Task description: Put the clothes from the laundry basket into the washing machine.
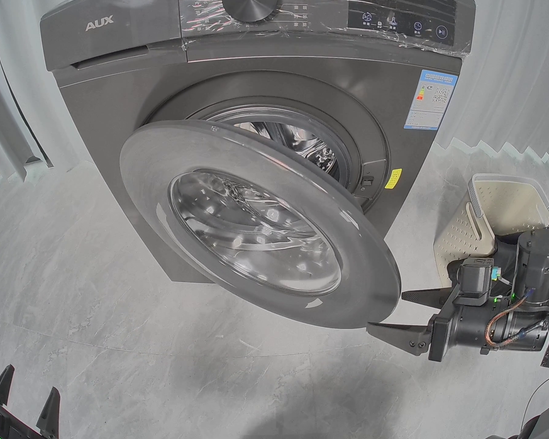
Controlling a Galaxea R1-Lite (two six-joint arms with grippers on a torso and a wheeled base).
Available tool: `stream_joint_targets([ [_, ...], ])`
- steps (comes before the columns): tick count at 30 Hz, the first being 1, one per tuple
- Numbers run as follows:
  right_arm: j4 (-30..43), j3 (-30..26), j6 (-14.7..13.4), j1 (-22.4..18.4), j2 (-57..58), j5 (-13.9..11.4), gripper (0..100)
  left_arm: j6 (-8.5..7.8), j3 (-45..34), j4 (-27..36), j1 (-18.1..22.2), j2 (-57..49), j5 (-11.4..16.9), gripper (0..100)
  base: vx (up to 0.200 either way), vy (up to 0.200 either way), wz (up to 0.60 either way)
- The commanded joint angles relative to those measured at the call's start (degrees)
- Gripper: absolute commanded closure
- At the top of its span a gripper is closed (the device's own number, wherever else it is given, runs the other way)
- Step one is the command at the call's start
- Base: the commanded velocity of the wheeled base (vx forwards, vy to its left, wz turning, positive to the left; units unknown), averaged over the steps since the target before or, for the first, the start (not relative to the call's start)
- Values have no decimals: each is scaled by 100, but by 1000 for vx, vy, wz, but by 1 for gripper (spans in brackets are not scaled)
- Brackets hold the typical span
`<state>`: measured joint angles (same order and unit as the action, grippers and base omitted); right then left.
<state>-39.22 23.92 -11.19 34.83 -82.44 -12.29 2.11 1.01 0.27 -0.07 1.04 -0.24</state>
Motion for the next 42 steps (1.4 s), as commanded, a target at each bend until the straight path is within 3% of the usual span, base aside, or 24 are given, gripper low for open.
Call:
stream_joint_targets([
  [1,-7,-71,-6,165,-8,-10,0,0,-84,0,7,-86,-2,0,0,0,0],
  [10,2,-115,3,182,71,16,0,9,-84,0,-1,-86,-2,0,0,0,0],
  [16,37,-19,135,-240,9,42,0,9,-84,0,-1,-86,-2,0,0,0,0],
  [22,-121,377,152,-29,-571,16,0,0,-84,0,-1,-86,-2,0,0,0,0],
  [25,-534,421,144,235,-826,16,0,9,-84,8,-1,-86,-2,0,0,0,0],
  [35,-587,-247,161,490,-307,7,0,-18,-84,0,-1,-86,7,0,0,0,0],
  [42,-596,-247,161,393,-175,16,0,-9,-84,0,-1,-86,7,0,-114,0,0],
])
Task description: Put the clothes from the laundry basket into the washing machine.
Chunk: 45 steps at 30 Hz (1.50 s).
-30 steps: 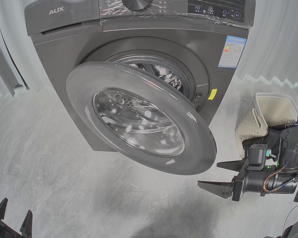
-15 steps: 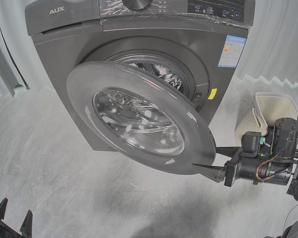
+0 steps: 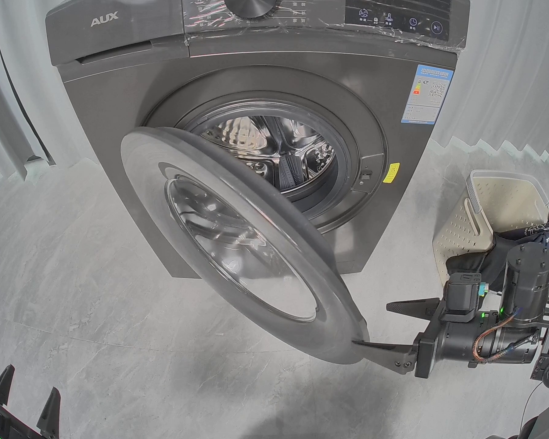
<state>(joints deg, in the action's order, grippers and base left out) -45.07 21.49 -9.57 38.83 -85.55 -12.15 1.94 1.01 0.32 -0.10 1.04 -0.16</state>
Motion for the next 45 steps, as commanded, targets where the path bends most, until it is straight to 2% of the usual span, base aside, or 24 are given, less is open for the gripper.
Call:
stream_joint_targets([
  [1,-11,30,-1,-7,83,3,0,8,-84,-5,1,-86,-2,0,-200,0,0],
  [6,-81,145,-1,2,-146,3,0,17,-84,-5,1,-86,-2,0,-40,0,0],
  [11,-107,505,-10,64,-515,-24,0,17,-84,3,1,-86,-2,0,0,0,0],
  [16,-380,690,-10,195,-919,-33,0,26,-84,-5,1,-86,-2,0,0,0,0],
  [20,-564,602,-19,362,-1007,-24,0,26,-84,-5,1,-86,-2,0,0,0,0],
  [27,-529,197,-36,398,-568,-24,0,17,-84,3,1,-86,-2,0,0,0,0],
  [31,-406,-409,-36,239,56,11,0,26,-84,3,1,-86,-2,0,0,0,0],
  [33,-266,-629,-1,46,258,20,0,26,-84,3,1,-86,-2,0,0,0,0],
  [35,-20,-796,25,-367,452,20,0,17,-84,3,1,-86,-2,0,0,0,0],
  [40,227,-576,34,-1141,399,20,0,17,-84,3,1,-86,-2,0,0,0,0],
  [43,244,-303,17,-1255,171,29,0,17,-84,3,1,-86,-2,0,0,0,0],
  [45,183,83,-1,-1228,-304,143,0,17,-84,3,1,-86,-2,0,0,0,0],
])
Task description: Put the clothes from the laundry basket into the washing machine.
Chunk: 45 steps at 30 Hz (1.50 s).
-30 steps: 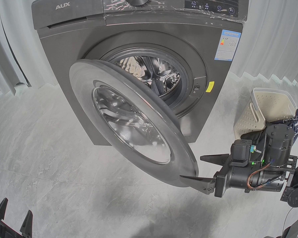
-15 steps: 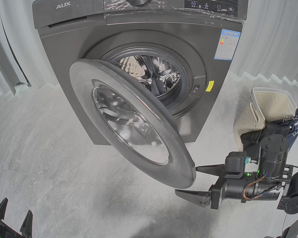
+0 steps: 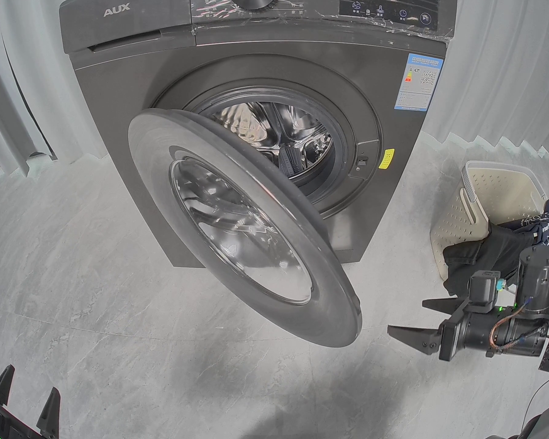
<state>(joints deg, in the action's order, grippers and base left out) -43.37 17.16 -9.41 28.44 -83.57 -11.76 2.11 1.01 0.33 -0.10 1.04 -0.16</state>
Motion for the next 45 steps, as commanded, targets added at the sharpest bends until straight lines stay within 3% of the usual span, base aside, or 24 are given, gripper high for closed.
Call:
stream_joint_targets([
  [1,4,639,-26,-181,-635,174,0,0,-84,2,1,-86,-2,0,0,0,0],
  [7,-13,1175,-87,241,-1276,341,0,9,-84,2,1,-86,-2,0,0,0,0],
  [10,-22,1202,-166,478,-1417,447,0,9,-84,2,1,-86,-2,0,0,0,0],
  [18,-233,1026,-175,988,-1373,412,0,0,-84,2,1,-86,-2,0,0,0,0],
  [23,-233,1219,-193,795,-1382,447,0,0,-84,2,1,-86,-2,0,0,0,0],
  [28,-233,1834,-245,373,-1909,790,0,0,-84,2,1,-86,-2,0,0,0,0],
  [35,-224,2564,-272,30,-2700,948,0,0,-84,2,1,-86,-2,0,0,0,0],
  [45,-145,3214,-272,171,-3183,983,0,9,-84,2,1,-86,-2,0,0,0,0],
])
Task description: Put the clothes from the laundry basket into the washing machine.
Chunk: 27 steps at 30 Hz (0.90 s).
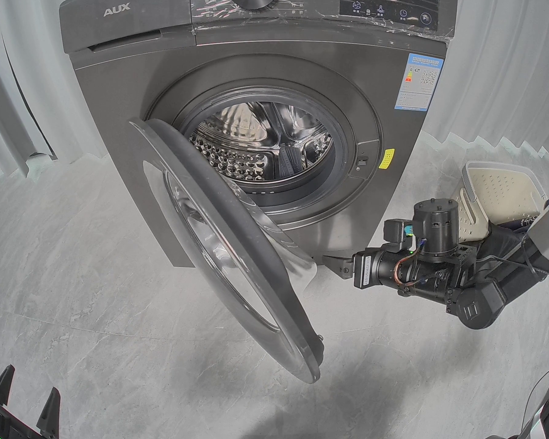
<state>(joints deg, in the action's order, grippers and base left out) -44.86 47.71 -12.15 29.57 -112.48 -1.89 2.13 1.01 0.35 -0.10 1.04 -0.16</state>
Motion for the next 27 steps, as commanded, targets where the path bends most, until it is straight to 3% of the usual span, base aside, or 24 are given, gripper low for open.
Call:
stream_joint_targets([
  [1,13,186,3,163,-283,-4,0,6,-84,-9,1,-86,-2,0,0,0,0],
  [10,-58,-52,3,681,-72,-57,0,6,-84,0,1,-86,-2,0,0,0,0],
  [17,-49,150,3,593,-107,-66,0,6,-84,0,1,-86,-2,0,0,0,0],
  [27,48,731,11,866,-538,-154,0,6,-84,0,1,-86,-2,0,-180,0,0],
])
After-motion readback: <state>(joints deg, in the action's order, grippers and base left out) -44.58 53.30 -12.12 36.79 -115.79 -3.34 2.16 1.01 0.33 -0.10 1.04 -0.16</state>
